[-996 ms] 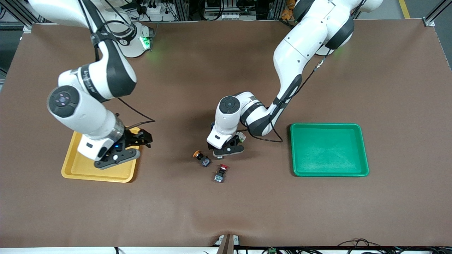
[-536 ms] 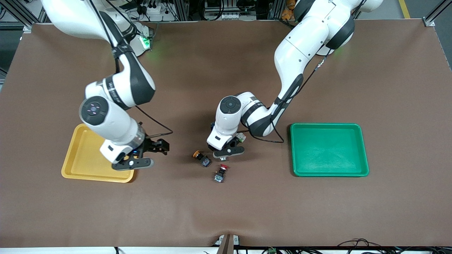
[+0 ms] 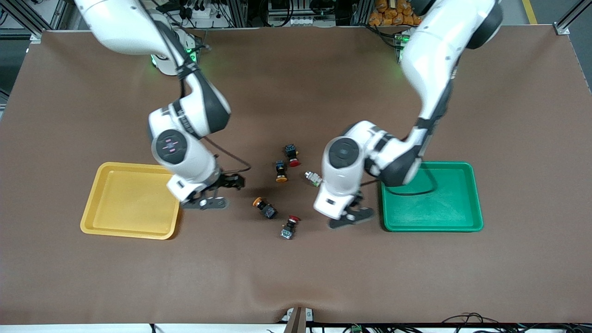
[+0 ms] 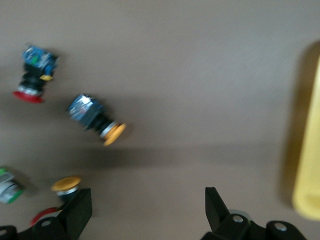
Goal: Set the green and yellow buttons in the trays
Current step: 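Grasp the green button with the left gripper while the right gripper reaches in, then place the green button in the green tray while the right gripper grasps yellow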
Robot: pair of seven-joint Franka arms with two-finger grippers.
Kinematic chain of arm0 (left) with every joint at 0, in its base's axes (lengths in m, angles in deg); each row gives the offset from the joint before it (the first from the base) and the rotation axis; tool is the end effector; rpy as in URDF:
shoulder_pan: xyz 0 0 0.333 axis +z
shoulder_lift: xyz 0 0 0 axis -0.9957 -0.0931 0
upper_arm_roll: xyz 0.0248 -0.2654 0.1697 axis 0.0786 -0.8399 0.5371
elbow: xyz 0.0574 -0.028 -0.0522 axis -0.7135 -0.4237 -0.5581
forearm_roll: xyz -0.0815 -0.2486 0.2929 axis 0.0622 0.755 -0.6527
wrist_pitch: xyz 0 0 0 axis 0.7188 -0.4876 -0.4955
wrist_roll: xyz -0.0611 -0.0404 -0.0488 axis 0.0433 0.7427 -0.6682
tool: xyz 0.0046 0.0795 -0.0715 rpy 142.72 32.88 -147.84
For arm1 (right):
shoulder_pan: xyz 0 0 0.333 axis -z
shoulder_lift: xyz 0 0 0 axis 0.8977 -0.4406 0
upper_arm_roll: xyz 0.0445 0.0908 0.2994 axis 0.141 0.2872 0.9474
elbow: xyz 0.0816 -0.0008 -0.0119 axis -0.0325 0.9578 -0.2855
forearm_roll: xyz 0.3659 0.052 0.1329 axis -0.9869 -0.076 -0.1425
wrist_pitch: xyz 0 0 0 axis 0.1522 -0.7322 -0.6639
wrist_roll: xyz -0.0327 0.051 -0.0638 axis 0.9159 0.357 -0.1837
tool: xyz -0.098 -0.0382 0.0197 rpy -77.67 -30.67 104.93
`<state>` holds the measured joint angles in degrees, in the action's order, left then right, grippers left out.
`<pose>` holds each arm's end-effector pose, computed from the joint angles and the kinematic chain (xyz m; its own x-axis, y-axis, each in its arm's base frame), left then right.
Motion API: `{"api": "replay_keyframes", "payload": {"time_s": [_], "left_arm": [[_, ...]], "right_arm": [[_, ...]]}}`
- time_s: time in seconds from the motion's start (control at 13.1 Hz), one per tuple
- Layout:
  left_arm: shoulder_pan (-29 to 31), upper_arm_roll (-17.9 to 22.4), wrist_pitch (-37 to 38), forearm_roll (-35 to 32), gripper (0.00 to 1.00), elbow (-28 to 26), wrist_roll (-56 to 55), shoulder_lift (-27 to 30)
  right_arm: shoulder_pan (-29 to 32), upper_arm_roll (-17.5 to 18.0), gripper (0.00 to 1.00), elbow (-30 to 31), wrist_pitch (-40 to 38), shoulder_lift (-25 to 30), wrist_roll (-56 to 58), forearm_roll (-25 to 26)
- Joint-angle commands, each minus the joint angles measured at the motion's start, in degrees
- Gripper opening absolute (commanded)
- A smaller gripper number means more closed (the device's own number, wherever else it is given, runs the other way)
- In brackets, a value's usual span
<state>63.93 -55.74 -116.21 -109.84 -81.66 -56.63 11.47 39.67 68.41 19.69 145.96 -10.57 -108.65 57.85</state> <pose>0.6597 -0.3754 0.3054 0.9543 0.2536 0.1579 0.2649 -0.9627 -0.0552 0.5979 0.3292 0.3297 0.9987 -0.0276 -0.0430 -0.0295 -0.9986 -0.0443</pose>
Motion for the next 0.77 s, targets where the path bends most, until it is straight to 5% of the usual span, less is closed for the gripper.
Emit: {"api": "replay_keyframes", "payload": {"time_s": [0.0,0.23,0.54,0.61,0.69], "left_arm": [[10.48,-4.90,0.09,-0.18,0.00,-9.82,4.96,5.52],[22.10,-10.98,-0.52,-0.87,0.00,-18.62,7.79,8.16],[27.04,-11.08,-0.96,-4.38,0.00,-25.22,8.41,8.60],[28.88,-11.26,-0.96,-4.39,0.05,-26.62,8.41,8.69],[29.50,-11.26,-1.14,-4.39,0.24,-27.86,8.50,9.48]], "right_arm": [[-4.62,-0.48,1.00,0.43,1.67,-2.13,-4.40,0.77],[-8.14,-0.75,1.00,0.51,10.26,-6.79,-4.32,1.04],[-10.43,-0.84,1.00,2.36,17.40,-10.31,-8.16,1.04],[-11.13,-0.84,1.00,2.45,19.06,-11.71,-11.14,0.95],[-11.84,-0.75,1.00,2.45,21.26,-13.03,-14.39,0.95]]}}
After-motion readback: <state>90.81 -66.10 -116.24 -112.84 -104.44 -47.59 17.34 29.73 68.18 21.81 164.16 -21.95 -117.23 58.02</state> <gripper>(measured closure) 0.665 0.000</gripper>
